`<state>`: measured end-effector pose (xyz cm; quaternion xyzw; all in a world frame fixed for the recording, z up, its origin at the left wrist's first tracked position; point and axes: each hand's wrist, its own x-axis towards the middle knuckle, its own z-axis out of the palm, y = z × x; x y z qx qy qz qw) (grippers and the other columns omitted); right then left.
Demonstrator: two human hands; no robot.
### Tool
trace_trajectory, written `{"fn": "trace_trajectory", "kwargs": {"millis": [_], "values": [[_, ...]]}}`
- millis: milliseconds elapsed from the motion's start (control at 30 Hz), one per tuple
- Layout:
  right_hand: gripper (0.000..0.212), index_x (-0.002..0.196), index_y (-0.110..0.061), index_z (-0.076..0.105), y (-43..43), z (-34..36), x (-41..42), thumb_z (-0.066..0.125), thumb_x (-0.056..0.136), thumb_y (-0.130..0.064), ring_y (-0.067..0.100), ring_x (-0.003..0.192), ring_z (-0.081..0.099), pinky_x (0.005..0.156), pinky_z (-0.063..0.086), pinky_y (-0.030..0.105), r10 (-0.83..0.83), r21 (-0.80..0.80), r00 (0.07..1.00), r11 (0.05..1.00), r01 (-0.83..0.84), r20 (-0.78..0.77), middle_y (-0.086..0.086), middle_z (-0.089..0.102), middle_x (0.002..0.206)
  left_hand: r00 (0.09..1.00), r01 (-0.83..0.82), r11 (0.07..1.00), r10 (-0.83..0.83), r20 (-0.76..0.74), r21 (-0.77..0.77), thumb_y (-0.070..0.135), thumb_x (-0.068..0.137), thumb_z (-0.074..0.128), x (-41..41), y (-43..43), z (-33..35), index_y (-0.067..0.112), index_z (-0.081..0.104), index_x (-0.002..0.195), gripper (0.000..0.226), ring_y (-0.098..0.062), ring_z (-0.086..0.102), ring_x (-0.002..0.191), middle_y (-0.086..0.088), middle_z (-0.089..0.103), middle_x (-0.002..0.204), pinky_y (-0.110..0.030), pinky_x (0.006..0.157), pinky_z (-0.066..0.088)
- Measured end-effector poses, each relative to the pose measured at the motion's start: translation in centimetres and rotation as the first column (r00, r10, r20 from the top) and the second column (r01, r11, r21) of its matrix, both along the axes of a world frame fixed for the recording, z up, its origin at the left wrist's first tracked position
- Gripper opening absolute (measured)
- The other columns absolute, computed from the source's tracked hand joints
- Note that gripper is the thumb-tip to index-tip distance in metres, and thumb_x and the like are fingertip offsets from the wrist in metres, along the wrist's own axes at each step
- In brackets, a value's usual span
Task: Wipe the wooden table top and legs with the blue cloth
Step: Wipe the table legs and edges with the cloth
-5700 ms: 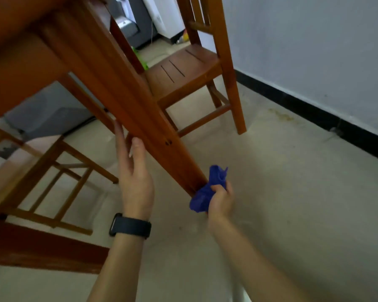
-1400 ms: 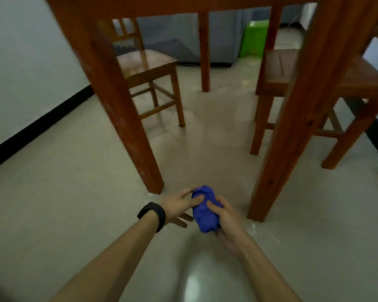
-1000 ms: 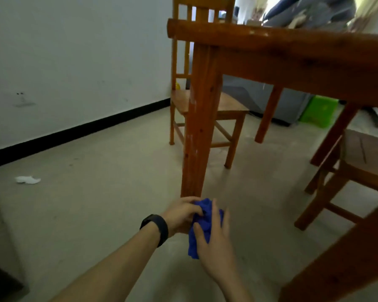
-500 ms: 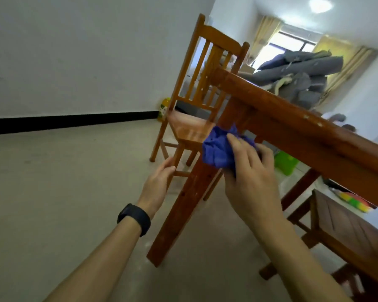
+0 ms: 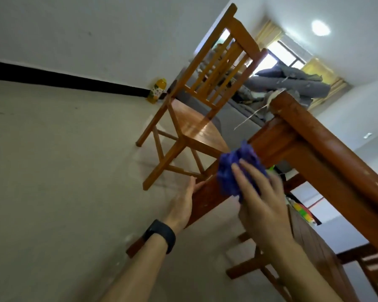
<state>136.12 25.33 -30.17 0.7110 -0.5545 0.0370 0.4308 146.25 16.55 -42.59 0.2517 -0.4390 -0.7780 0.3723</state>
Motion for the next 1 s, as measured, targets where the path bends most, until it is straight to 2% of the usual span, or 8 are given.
{"fn": "trace_trajectory", "kwargs": {"millis": [100,267,467,567,667,800,900,1000], "values": [[0.049,0.142,-0.005,0.044,-2.9,1.3,0.2,0.048,0.095,-0.018,0.041,0.133,0.033,0.11,0.034,0.056,-0.195,-0.222,0.969,0.948,0.226,0.155,0.02,0.041,0.149,0.999,0.032,0.999,-0.032,0.012,-0.008,0.069,0.095,0.012,0.2,-0.2,0.2,0.053,0.05,0.131,0.055,-0.01,0.051,0.117,0.012,0.055,0.131,-0.026,0.085,0.036],[0.064,0.127,-0.014,0.063,-0.6,-6.1,-0.4,0.081,0.066,-0.01,0.039,0.115,0.057,0.087,0.056,0.054,-0.169,0.25,0.986,0.955,0.16,0.015,0.011,0.061,0.132,0.998,0.053,0.997,-0.055,-0.037,-0.057,0.058,0.1,0.012,0.1,-0.7,-0.2,0.036,0.05,0.138,0.059,-0.003,0.058,0.111,0.007,0.061,0.129,-0.013,0.078,0.044],[0.048,0.141,-0.013,0.05,-2.8,1.8,-1.2,0.054,0.094,-0.019,0.036,0.134,0.036,0.112,0.033,0.048,-0.139,-0.251,0.969,0.949,0.189,0.204,0.009,0.044,0.15,0.995,0.018,0.998,-0.012,0.095,-0.06,0.072,0.094,0.01,0.2,-0.5,-0.4,0.045,0.046,0.14,0.064,-0.007,0.042,0.13,0.017,0.05,0.137,-0.033,0.102,0.025],[0.048,0.137,-0.02,0.054,-1.4,-3.9,-3.1,0.056,0.089,-0.024,0.033,0.136,0.039,0.111,0.036,0.049,-0.151,0.111,0.962,0.986,0.129,0.226,0.002,0.048,0.147,0.987,0.005,0.989,0.018,0.16,-0.146,0.068,0.095,0.01,1.5,0.0,0.2,0.043,0.048,0.139,0.063,-0.005,0.04,0.129,0.015,0.048,0.143,-0.038,0.109,0.02],[0.041,0.122,-0.022,0.066,1.4,-12.4,-4.9,0.054,0.083,-0.023,0.027,0.119,0.045,0.087,0.055,0.049,-0.16,0.479,0.961,0.877,0.033,0.226,0.0,0.062,0.132,0.976,0.008,0.984,0.032,0.216,-0.18,0.067,0.093,0.011,2.6,0.0,-0.1,0.037,0.042,0.145,0.067,-0.003,0.037,0.129,0.013,0.051,0.143,-0.031,0.101,0.017],[0.038,0.125,-0.016,0.065,1.2,-12.5,-3.7,0.043,0.095,-0.024,0.032,0.119,0.05,0.093,0.049,0.046,0.078,0.087,0.936,0.99,-0.115,0.343,0.005,0.059,0.137,0.952,-0.047,0.971,0.114,0.285,-0.233,0.067,0.093,0.012,3.6,-0.1,-1.2,0.037,0.04,0.146,0.067,-0.011,0.035,0.139,0.01,0.045,0.149,-0.038,0.111,0.018],[0.037,0.133,-0.014,0.061,-1.0,-9.3,-3.5,0.054,0.099,-0.027,0.038,0.122,0.05,0.098,0.042,0.048,0.07,-0.264,0.938,0.964,0.023,0.34,0.007,0.053,0.144,0.922,-0.044,0.973,0.126,0.367,-0.224,0.069,0.094,0.012,2.9,0.8,-1.4,0.037,0.039,0.147,0.068,-0.013,0.033,0.141,0.009,0.041,0.152,-0.048,0.119,0.015],[0.048,0.139,-0.019,0.051,-1.9,-12.3,-4.4,0.062,0.092,-0.015,0.04,0.127,0.051,0.104,0.041,0.055,-0.031,-0.15,0.928,0.984,0.093,0.37,0.007,0.053,0.144,0.911,-0.02,0.966,0.124,0.392,-0.26,0.065,0.097,0.012,1.8,1.1,-0.3,0.038,0.037,0.148,0.063,-0.011,0.03,0.142,0.01,0.036,0.154,-0.045,0.118,0.016]]}}
